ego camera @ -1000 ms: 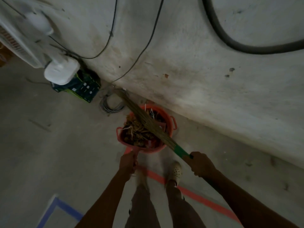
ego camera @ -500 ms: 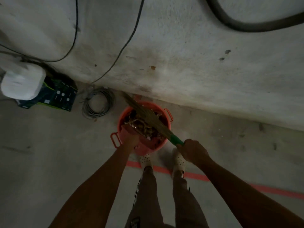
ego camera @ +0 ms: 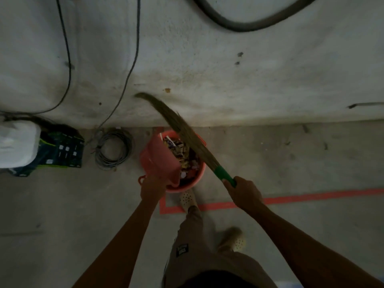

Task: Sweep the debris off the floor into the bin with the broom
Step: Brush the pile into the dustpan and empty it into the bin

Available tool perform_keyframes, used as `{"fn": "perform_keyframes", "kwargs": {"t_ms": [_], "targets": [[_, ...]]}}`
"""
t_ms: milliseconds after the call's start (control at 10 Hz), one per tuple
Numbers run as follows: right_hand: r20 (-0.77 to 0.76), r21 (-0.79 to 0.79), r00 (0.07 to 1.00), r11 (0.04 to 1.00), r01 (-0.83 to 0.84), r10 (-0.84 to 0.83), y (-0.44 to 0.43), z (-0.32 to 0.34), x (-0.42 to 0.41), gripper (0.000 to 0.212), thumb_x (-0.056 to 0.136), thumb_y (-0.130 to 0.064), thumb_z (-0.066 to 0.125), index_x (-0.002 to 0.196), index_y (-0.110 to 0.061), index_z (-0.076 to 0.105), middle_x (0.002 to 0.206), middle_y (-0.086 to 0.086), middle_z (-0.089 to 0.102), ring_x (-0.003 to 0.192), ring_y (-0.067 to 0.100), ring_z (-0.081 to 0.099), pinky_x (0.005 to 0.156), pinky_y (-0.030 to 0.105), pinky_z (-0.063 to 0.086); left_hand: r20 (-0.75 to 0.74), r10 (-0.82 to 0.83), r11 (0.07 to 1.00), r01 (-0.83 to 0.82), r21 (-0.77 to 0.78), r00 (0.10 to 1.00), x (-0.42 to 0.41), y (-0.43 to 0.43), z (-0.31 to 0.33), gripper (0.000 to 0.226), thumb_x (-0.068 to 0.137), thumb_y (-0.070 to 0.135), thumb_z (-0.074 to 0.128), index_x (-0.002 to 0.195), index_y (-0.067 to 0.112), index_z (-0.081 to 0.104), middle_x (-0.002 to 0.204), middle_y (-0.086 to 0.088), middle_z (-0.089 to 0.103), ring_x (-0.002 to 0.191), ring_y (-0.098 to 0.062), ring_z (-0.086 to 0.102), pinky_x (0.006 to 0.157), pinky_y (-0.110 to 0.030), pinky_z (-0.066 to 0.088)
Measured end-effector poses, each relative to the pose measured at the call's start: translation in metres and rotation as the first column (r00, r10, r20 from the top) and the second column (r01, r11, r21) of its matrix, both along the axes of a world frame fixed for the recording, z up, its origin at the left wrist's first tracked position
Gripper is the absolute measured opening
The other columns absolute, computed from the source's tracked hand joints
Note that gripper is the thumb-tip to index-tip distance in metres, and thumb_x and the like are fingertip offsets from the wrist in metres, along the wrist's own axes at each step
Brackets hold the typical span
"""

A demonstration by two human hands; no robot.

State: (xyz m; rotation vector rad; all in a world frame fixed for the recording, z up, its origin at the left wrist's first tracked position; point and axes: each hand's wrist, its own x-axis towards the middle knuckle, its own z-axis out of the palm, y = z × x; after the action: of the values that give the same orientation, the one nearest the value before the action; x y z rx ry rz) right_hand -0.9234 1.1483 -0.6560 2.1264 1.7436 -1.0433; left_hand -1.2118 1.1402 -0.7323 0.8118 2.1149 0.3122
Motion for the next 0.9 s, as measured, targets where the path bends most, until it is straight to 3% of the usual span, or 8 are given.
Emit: {"fn": "perform_keyframes", "kwargs": {"t_ms": [100,200,300,400,500,600,800,900], "targets": [[-0.060,0.049,0.996,0.996,0.071,-0.068,-0.034,0.013,0.029,0.037,0.098,-0.056,0.045,0.089,-0.021,0.054,0.066,-0.001,0.057,0.051,0.012,0.052,0.046,0.025,0.042,-0.024,-0.023,0.998,0.024,0.056,0.999,0.033,-0.026,0.066,0.028,0.101,0.023,0.054,0.112,-0.002,0.061,0.099,-0.015,0.065,0.087,-0.028,0.058,0.067,-0.030,0.037],[-0.119,0.138,0.983,0.978,0.154,-0.138,-0.076,0.024,0.064,0.037,0.098,-0.055,0.046,0.089,-0.020,0.055,0.063,0.000,0.055,0.050,0.014,0.052,0.046,0.029,0.041,-0.117,-0.087,0.978,0.107,0.180,0.989,0.070,-0.050,0.075,0.030,0.099,0.027,0.058,0.114,0.001,0.061,0.089,-0.017,0.067,0.085,-0.039,0.064,0.065,-0.035,0.046],[-0.167,0.230,0.962,0.941,0.249,-0.214,-0.128,0.036,0.105,0.041,0.096,-0.058,0.046,0.088,-0.019,0.056,0.061,0.000,0.056,0.049,0.015,0.054,0.047,0.035,0.043,-0.171,-0.168,0.929,0.213,0.301,0.971,0.115,-0.078,0.088,0.034,0.098,0.024,0.060,0.122,0.000,0.059,0.104,-0.027,0.068,0.093,-0.045,0.065,0.074,-0.045,0.049],[-0.214,0.294,0.920,0.877,0.381,-0.328,-0.184,0.052,0.152,0.038,0.096,-0.055,0.050,0.091,-0.018,0.058,0.060,-0.001,0.056,0.049,0.014,0.055,0.045,0.030,0.040,-0.156,-0.276,0.842,0.317,0.435,0.948,0.169,-0.105,0.107,0.031,0.098,0.017,0.059,0.123,-0.001,0.063,0.109,-0.022,0.068,0.099,-0.037,0.064,0.077,-0.035,0.043],[-0.209,0.314,0.859,0.800,0.512,-0.468,-0.239,0.066,0.202,0.036,0.095,-0.055,0.051,0.086,-0.020,0.054,0.058,-0.002,0.053,0.049,0.013,0.051,0.044,0.029,0.032,-0.153,-0.376,0.796,0.402,0.452,0.914,0.229,-0.124,0.120,0.028,0.096,0.019,0.059,0.111,-0.003,0.066,0.100,-0.022,0.068,0.093,-0.038,0.063,0.072,-0.035,0.038],[-0.216,0.352,0.773,0.691,0.631,-0.596,-0.296,0.076,0.254,0.039,0.095,-0.058,0.049,0.084,-0.021,0.054,0.059,-0.002,0.053,0.049,0.014,0.050,0.044,0.029,0.033,-0.140,-0.488,0.750,0.496,0.438,0.861,0.298,-0.141,0.133,0.014,0.095,0.014,0.060,0.091,0.000,0.061,0.079,-0.014,0.059,0.078,-0.035,0.060,0.065,-0.033,0.031],[-0.246,0.381,0.529,0.421,0.823,-0.812,-0.396,0.096,0.340,0.040,0.095,-0.056,0.051,0.088,-0.017,0.059,0.065,0.003,0.060,0.057,0.021,0.060,0.050,0.036,0.046,-0.156,-0.702,0.548,0.667,0.505,0.694,0.445,-0.174,0.165,0.017,0.097,0.016,0.056,0.084,0.006,0.055,0.073,-0.007,0.053,0.068,-0.024,0.048,0.053,-0.034,0.026],[-0.265,0.380,0.405,0.291,0.878,-0.875,-0.438,0.100,0.373,0.038,0.096,-0.054,0.051,0.091,-0.017,0.059,0.067,0.002,0.061,0.059,0.020,0.061,0.053,0.035,0.049,-0.160,-0.792,0.436,0.730,0.527,0.589,0.515,-0.188,0.171,0.020,0.094,0.017,0.058,0.078,0.008,0.052,0.074,-0.015,0.056,0.070,-0.032,0.055,0.055,-0.035,0.029]]}}
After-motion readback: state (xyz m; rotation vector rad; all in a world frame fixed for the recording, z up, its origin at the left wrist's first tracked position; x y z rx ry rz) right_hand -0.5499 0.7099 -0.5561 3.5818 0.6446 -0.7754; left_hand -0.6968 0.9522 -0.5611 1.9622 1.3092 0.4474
